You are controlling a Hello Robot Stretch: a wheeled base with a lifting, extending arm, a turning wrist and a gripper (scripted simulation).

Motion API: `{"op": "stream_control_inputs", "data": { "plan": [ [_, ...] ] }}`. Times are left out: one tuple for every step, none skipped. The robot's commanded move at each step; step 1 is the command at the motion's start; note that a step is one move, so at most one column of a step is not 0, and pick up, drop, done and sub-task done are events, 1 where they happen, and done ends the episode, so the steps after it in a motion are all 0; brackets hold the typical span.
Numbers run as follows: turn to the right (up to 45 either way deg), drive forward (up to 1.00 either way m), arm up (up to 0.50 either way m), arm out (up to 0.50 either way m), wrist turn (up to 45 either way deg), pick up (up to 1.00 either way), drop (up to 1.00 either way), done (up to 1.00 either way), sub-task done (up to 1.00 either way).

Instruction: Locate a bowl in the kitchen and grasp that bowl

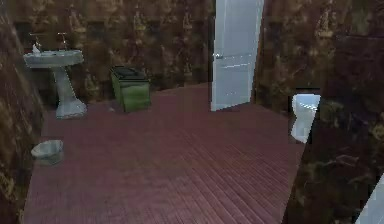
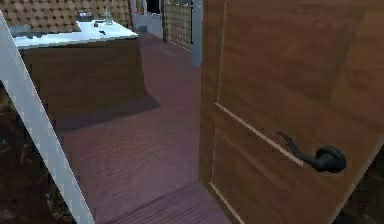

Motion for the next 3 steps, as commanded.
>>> {"op": "stream_control_inputs", "data": {
  "plan": [
    [45.0,0.0,0.0,0.0,0.0,0.0,0.0,0.0,0.0],
    [21.0,0.0,0.0,0.0,0.0,0.0,0.0,0.0,0.0],
    [3.0,0.0,0.0,0.0,0.0,0.0,0.0,0.0,0.0]
  ]
}}
